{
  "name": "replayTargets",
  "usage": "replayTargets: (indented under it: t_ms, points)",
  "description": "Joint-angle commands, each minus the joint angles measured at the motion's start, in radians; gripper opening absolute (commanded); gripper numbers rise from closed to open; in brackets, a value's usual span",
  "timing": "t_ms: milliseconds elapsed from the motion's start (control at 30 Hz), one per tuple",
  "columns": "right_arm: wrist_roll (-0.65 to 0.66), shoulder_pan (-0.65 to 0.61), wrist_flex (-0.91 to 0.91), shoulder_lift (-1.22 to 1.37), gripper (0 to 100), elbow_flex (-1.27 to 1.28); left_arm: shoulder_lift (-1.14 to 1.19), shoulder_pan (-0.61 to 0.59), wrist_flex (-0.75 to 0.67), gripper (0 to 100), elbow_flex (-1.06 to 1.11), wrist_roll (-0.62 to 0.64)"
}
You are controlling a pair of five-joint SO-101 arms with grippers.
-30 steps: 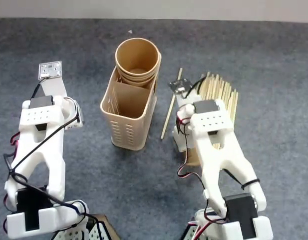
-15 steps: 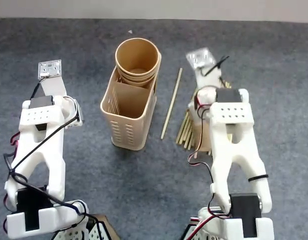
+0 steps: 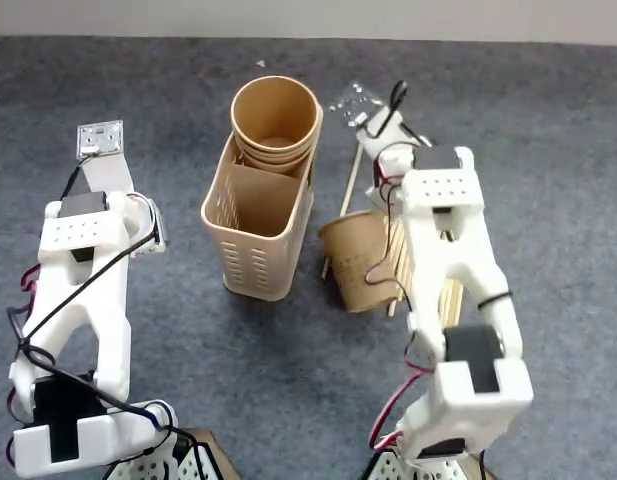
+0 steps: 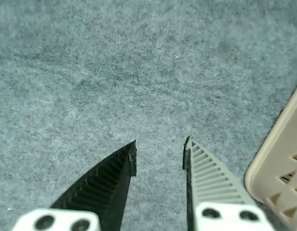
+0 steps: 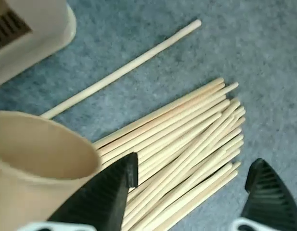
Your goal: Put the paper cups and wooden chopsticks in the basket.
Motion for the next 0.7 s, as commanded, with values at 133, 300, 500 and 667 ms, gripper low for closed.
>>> replayTargets:
  t_ms: [133, 300, 500, 667]
  points:
    - [-0.089, -0.076, 0.085, 0.136, 34.4, -0.183, -0.030, 0.013, -0.014, 19, -0.005, 0.002]
    - [-0.290, -0.093, 0.117, 0.156, 34.4, -0.182, -0.030, 0.012, -0.014, 19, -0.005, 0.002]
    - [-0.477, -0.044, 0.437, 0.070, 34.4, -0.300, -0.030, 0.012, -0.015, 19, -0.007, 0.002]
    - [-0.512, -0.016, 0.702, -0.117, 34.3, -0.280, -0.030, 0.016, -0.015, 19, -0.007, 0.002]
